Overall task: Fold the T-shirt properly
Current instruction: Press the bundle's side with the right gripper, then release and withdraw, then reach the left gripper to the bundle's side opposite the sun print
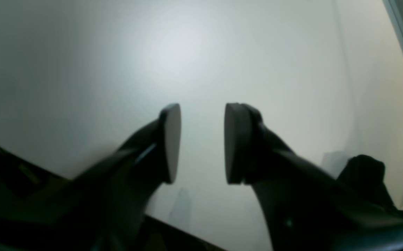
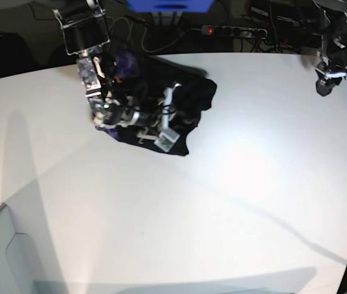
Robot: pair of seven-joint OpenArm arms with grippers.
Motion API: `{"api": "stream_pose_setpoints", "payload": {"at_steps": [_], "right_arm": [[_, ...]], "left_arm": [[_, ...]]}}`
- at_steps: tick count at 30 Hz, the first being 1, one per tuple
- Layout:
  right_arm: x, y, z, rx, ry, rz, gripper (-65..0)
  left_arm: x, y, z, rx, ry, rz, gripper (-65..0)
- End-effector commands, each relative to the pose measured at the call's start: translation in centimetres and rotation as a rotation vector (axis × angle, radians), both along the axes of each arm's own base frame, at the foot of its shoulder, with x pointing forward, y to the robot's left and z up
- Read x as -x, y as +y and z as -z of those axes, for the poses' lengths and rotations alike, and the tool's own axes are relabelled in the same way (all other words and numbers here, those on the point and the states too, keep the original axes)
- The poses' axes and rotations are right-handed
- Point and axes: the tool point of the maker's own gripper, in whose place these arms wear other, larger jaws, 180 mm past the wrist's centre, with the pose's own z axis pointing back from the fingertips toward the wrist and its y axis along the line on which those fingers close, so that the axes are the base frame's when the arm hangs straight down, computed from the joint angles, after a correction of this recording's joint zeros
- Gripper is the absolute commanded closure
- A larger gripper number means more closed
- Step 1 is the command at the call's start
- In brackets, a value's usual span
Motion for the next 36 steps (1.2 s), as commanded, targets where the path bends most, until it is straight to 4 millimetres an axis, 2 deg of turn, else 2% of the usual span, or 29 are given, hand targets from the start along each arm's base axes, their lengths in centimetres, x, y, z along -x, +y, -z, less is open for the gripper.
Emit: {"api": "stream_pose_setpoints", "payload": {"at_steps": [1, 6, 9, 14, 17, 21, 23, 27, 31, 33, 36], "right_arm": [[-0.4, 1.4, -1.6, -0.072, -0.034, -0.02, -8.4], [0.0, 3.0, -2.2, -0.134, -0.046, -0.042, -8.6], [-0.6, 3.2, -4.7, -0.207, -0.116, -0.017, -8.7], [-1.2, 0.4, -7.1, -0.246, -0.204, 0.064, -8.9], [-1.3, -2.1, -7.3, -0.211, -0.23, 0.11, -8.9], [-1.7, -6.8, -6.3, -0.1, -0.235, 0.183, -8.9], [-2.1, -10.0, -5.6, -0.051, -0.226, 0.26, -10.4], [-2.2, -17.0, -4.7, 0.021, -0.212, 0.453, -25.5], [-1.6, -23.1, -4.1, 0.093, -0.203, 0.604, -38.2], [-0.9, -25.7, -3.9, 0.141, -0.2, 0.645, -41.1], [0.4, -28.1, -3.4, 0.189, -0.182, 0.683, -41.0]], "left_arm": [[-0.4, 0.0, -1.0, -0.015, -0.034, 0.008, -20.8], [-0.8, -0.9, -2.0, -0.028, -0.058, 0.03, -20.8], [-1.4, -1.5, -3.1, -0.045, -0.087, 0.048, -22.6], [-3.1, -4.8, -3.8, -0.029, -0.123, 0.136, -34.7], [-4.2, -7.5, -3.7, 0.003, -0.135, 0.214, -38.6], [-6.7, -12.4, -3.2, 0.082, -0.168, 0.336, -38.8], [-7.9, -15.0, -3.3, 0.114, -0.185, 0.403, -38.8], [-9.4, -19.4, -1.7, 0.209, -0.171, 0.504, -38.8], [-9.7, -22.9, 1.6, 0.289, -0.084, 0.6, -38.8], [-9.5, -25.4, 2.9, 0.315, -0.041, 0.68, -38.8], [-9.4, -27.5, 3.9, 0.335, -0.008, 0.747, -38.8]]}}
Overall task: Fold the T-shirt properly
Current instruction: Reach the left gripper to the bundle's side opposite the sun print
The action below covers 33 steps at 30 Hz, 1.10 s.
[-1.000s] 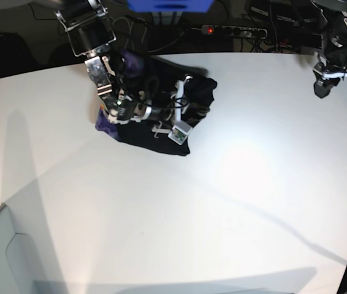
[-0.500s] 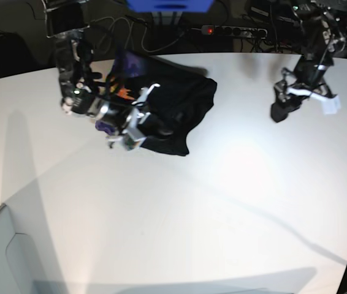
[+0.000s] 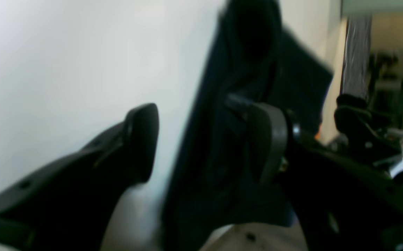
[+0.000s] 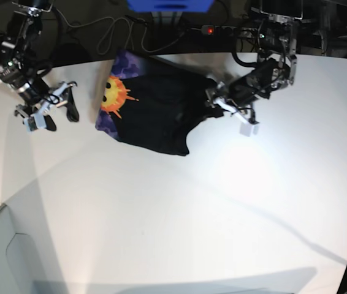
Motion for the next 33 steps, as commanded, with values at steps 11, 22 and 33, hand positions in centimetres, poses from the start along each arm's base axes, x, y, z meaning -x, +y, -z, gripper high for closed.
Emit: {"api": "stream_pose_setpoints", "payload": {"at_steps": [11, 22, 33], "right_arm": [[1.9, -3.4, -2.8, 0.069, -0.063, 0.062, -41.0], [2.2, -4.5, -4.7, 0.119, -0.101, 0.082, -41.0], [4.1, -5.8, -4.1, 0.14, -0.06, 0.116, -41.0]], "left_arm": [[-0.1, -3.0, 2.9, 0.022, 0.08, 0.094, -38.5], [1.4, -3.8, 4.2, 0.002, 0.123, 0.152, -15.7], [0.5, -3.7, 5.4, -0.241, 0.044, 0.319, 0.0]]}}
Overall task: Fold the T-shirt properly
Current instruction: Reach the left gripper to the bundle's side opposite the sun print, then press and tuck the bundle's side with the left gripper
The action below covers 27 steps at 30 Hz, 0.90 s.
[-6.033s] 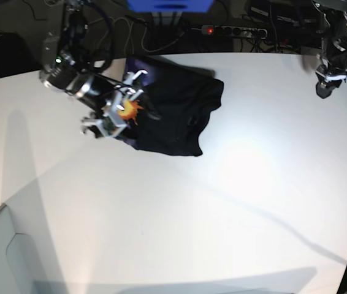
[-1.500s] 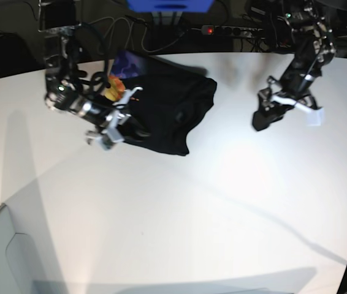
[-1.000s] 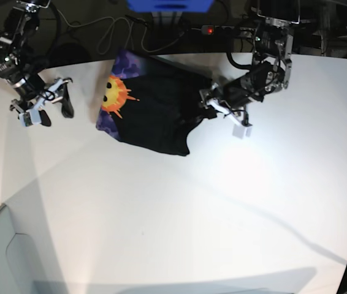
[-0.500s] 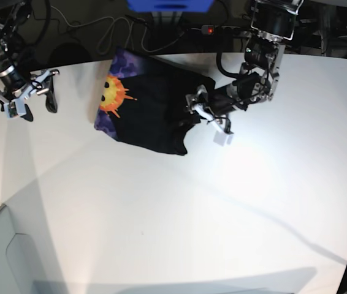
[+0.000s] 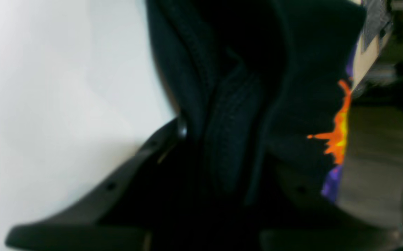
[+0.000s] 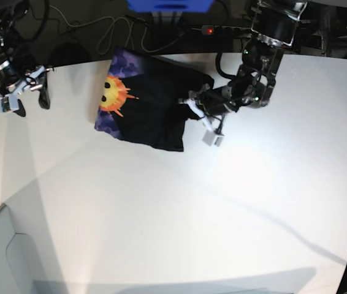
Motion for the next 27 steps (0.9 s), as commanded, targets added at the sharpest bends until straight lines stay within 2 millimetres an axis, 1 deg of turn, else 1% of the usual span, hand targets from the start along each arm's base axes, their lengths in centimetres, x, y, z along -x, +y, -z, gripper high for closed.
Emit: {"api": "stream_pose_setpoints", "payload": {"at_steps": [1, 4, 6, 7, 10, 14, 15, 17, 19, 22, 23, 24, 27], "right_arm": [[-0.1, -0.1, -1.0, 0.008, -0.031, -0.015, -41.0], [0.2, -1.5, -1.8, 0.034, -0.049, 0.027, -41.0], [0.7, -2.5, -2.0, 0.04, -0.055, 0.069, -41.0], [1.0, -3.4, -2.3, 0.051, -0.062, 0.101, -41.0], [1.9, -5.3, -3.1, 0.074, -0.078, 0.171, -41.0], [2.7, -6.8, -3.6, 0.095, -0.083, 0.22, -41.0], [2.9, -7.1, -3.7, 0.1, -0.083, 0.23, -41.0], [3.6, -7.5, -3.6, 0.099, -0.08, 0.259, -41.0], [4.2, -7.9, -3.7, 0.108, -0.076, 0.277, -41.0], [4.3, -7.9, -3.9, 0.117, -0.077, 0.276, -41.0], [4.7, -7.9, -3.9, 0.122, -0.067, 0.275, -41.0], [4.8, -7.9, -3.8, 0.123, -0.062, 0.274, -41.0], [4.9, -7.9, -4.0, 0.129, -0.063, 0.276, -41.0]], "left_arm": [[0.3, 1.4, 1.5, -0.137, 0.014, 0.053, 0.0], [-0.7, 0.0, 0.7, -0.198, -0.06, 0.19, 0.0], [-2.0, -0.9, -0.1, -0.234, -0.118, 0.271, 0.0], [-2.7, -1.3, -0.6, -0.253, -0.149, 0.31, 0.0], [-5.2, -2.7, -2.3, -0.34, -0.269, 0.428, 0.0], [-8.4, -4.8, -4.7, -0.462, -0.442, 0.545, 0.0], [-9.1, -5.1, -4.9, -0.508, -0.479, 0.574, 0.0], [-10.4, -6.5, -5.2, -0.59, -0.55, 0.633, 0.0], [-10.8, -7.5, -4.6, -0.667, -0.591, 0.698, 0.0], [-9.8, -9.0, -3.0, -0.765, -0.664, 0.815, 0.0], [-9.5, -9.8, -2.8, -0.782, -0.7, 0.85, 0.0], [-9.1, -10.7, -2.7, -0.791, -0.74, 0.891, 0.0], [-7.8, -11.9, -1.6, -0.802, -0.793, 1.051, 0.0]]}}
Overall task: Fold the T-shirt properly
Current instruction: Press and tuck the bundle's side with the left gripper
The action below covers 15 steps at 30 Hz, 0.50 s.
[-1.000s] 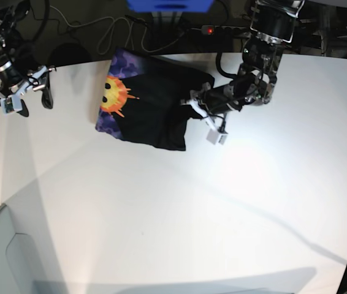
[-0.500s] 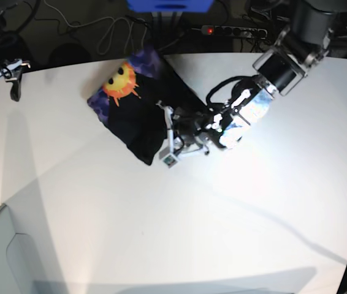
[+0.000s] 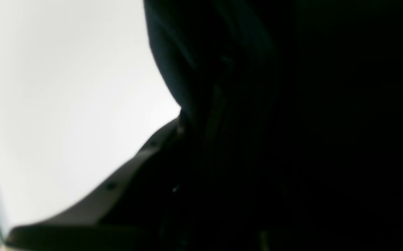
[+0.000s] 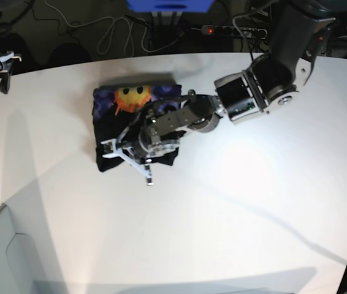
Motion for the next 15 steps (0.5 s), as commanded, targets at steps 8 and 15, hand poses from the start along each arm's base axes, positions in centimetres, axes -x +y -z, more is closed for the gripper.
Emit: {"api": "stream_pose_setpoints", "payload": {"at_steps": [8, 15], "right_arm": [[-0.7, 0.2, -1.3, 0.016, -0.047, -0.035, -41.0], [-0.9, 0.7, -1.0, -0.004, -0.058, -0.028, -41.3]], "left_arm": [[-0.6, -0.2, -0.2, -0.032, 0.045, 0.043, 0.0], [-0.6, 1.0, 0.2, -0.084, 0.062, 0.04, -27.2]]}}
